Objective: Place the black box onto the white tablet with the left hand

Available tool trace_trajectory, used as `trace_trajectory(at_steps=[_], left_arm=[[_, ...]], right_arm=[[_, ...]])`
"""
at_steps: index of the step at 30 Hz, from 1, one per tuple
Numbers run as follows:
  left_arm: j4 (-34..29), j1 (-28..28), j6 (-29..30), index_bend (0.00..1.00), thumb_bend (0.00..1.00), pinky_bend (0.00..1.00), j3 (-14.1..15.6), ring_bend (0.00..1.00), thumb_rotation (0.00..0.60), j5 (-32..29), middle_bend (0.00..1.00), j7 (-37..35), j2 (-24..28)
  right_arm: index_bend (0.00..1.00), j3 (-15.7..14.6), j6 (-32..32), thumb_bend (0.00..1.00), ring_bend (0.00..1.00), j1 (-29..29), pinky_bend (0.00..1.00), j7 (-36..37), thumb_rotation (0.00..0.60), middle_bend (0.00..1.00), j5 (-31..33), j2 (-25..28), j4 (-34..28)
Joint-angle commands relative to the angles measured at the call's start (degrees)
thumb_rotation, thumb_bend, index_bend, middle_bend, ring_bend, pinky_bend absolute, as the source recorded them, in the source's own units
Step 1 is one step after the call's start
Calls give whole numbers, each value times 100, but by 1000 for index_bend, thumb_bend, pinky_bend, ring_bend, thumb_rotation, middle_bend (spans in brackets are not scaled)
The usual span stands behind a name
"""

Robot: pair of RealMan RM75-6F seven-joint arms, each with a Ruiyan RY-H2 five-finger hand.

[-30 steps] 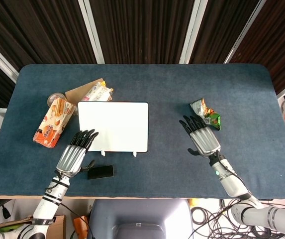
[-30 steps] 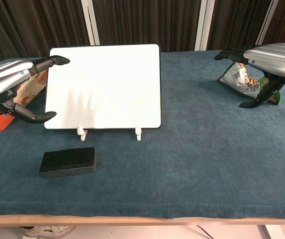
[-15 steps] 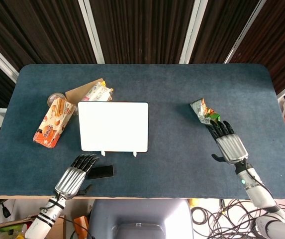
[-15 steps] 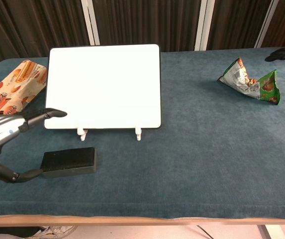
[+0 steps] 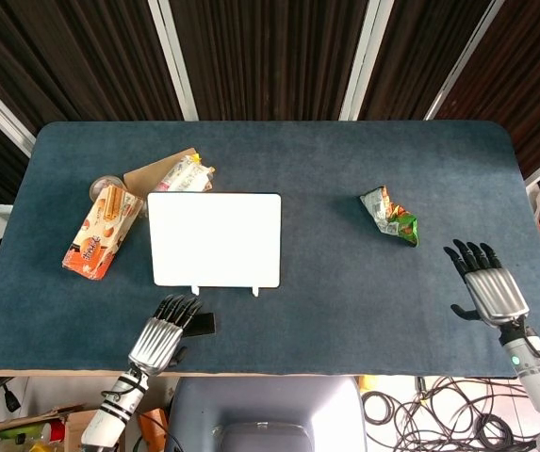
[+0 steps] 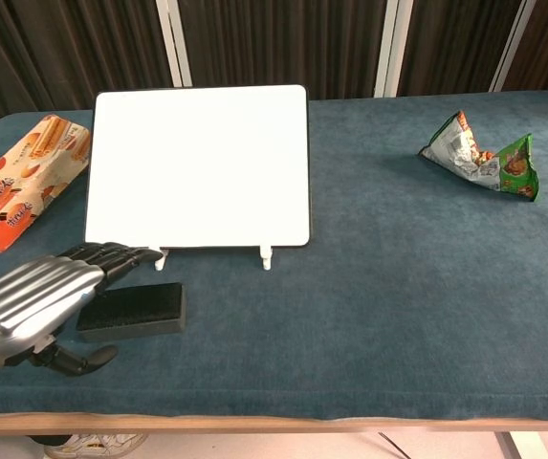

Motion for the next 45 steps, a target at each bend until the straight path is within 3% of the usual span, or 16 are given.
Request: trace_trajectory(at_steps=[1, 10, 17, 23, 29, 31, 37, 40, 45], left_arm=[[102, -28, -93, 107, 352, 88, -86, 92, 600, -179, 155, 111, -109], [234, -59, -78, 317, 367, 88, -173, 217, 600, -345, 347, 304, -234], [310, -58, 46, 360, 360, 89, -180, 231, 600, -264, 370, 329, -288], [407, -48, 160, 435, 357, 92, -204, 276, 600, -213, 454, 338, -370], [661, 12, 559, 638, 403, 121, -239, 383, 600, 80, 693, 178, -551], [846, 42, 808, 707, 444, 139, -257, 435, 600, 294, 772, -50, -652], [1513, -62, 1586, 733, 469, 138, -455, 449, 600, 1039, 801, -1090, -909], [2284, -249, 2028, 734, 464, 134, -738, 448, 600, 1318, 802, -1476, -1272], [3688, -782, 2170, 732, 438, 119, -1223, 446, 600, 1350, 789, -1638, -1953]], right_arm=[[0, 1, -45, 113, 0, -23, 0, 62, 600, 0, -14, -17, 83], [0, 50, -175, 113, 0, -66, 0, 83, 600, 0, 70, -31, 186], [0, 67, -403, 113, 0, -52, 0, 91, 600, 0, 180, -59, 257], [0, 85, -500, 114, 0, -51, 0, 94, 600, 0, 214, -83, 306], [0, 94, -523, 113, 0, -78, 0, 144, 600, 0, 209, -91, 340], [0, 93, -500, 113, 0, -100, 0, 200, 600, 0, 185, -87, 359], [0, 79, -468, 114, 0, -176, 0, 407, 600, 0, 136, -60, 438], [0, 85, -469, 113, 0, -201, 0, 535, 600, 0, 122, -27, 452], [0, 90, -477, 113, 0, -222, 0, 691, 600, 0, 79, 16, 467]])
